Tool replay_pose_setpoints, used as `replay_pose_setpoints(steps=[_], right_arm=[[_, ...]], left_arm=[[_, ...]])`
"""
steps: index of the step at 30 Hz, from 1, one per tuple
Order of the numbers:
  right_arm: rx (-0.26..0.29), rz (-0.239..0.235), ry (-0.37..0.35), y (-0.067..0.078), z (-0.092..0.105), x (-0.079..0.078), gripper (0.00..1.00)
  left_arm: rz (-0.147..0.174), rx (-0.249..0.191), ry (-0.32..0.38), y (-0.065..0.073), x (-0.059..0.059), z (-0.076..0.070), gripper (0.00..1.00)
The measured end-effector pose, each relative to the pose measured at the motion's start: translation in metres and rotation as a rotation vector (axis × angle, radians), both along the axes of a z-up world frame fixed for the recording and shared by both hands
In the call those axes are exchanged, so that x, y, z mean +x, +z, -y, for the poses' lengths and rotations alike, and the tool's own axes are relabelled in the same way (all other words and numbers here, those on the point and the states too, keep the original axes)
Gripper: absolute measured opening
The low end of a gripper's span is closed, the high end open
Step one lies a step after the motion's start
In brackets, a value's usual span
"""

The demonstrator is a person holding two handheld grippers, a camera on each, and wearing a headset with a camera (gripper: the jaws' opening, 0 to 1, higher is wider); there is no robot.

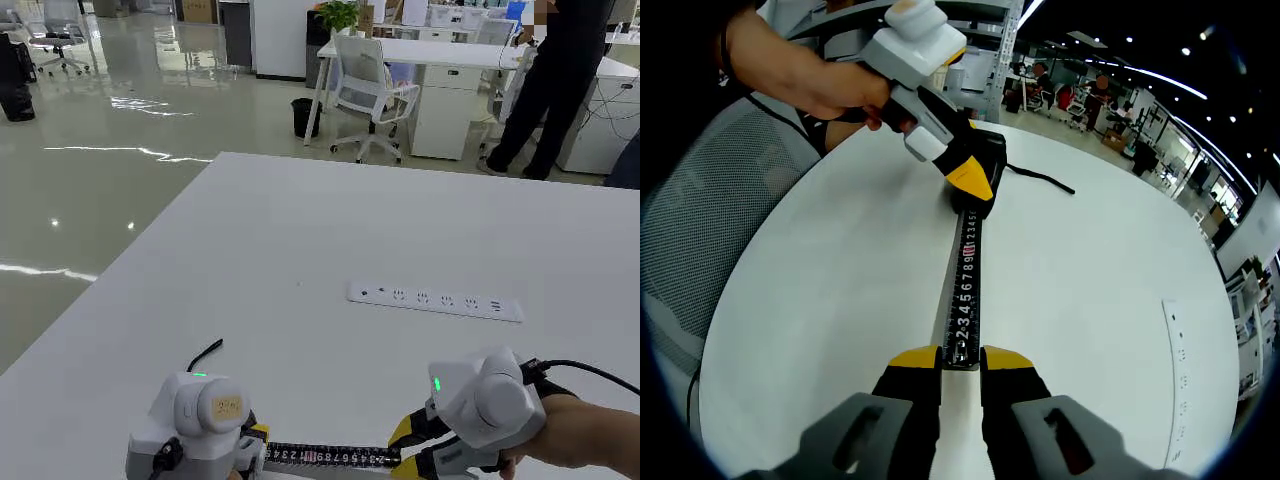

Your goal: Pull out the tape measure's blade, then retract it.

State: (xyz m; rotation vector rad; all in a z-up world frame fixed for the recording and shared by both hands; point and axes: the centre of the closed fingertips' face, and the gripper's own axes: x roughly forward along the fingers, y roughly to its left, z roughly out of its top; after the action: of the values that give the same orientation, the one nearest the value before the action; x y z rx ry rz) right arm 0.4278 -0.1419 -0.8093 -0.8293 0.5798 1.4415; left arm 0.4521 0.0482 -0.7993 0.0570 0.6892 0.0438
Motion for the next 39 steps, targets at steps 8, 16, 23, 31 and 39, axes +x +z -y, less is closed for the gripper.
replay_pose_setpoints(steps=[8,16,23,31,39], right_arm=[[0.001,0.002,0.003,0.000,-0.001,0.000,0.14],[0.002,0.003,0.007,0.000,-0.004,0.000,0.14],[0.003,0.002,0.012,0.000,-0.007,0.000,0.14],[0.003,0.004,0.017,-0.001,-0.010,0.000,0.14],[0.003,0.004,0.020,-0.001,-0.013,-0.001,0.14]], left_arm=[[0.001,0.001,0.001,0.000,0.000,0.000,0.56],[0.002,0.001,0.001,0.000,0.001,0.000,0.56],[0.001,-0.001,0.000,0.000,0.001,0.000,0.56],[-0.001,-0.001,-0.001,0.000,0.001,0.000,0.56],[-0.001,-0.001,0.000,0.000,0.000,0.000,0.56]])
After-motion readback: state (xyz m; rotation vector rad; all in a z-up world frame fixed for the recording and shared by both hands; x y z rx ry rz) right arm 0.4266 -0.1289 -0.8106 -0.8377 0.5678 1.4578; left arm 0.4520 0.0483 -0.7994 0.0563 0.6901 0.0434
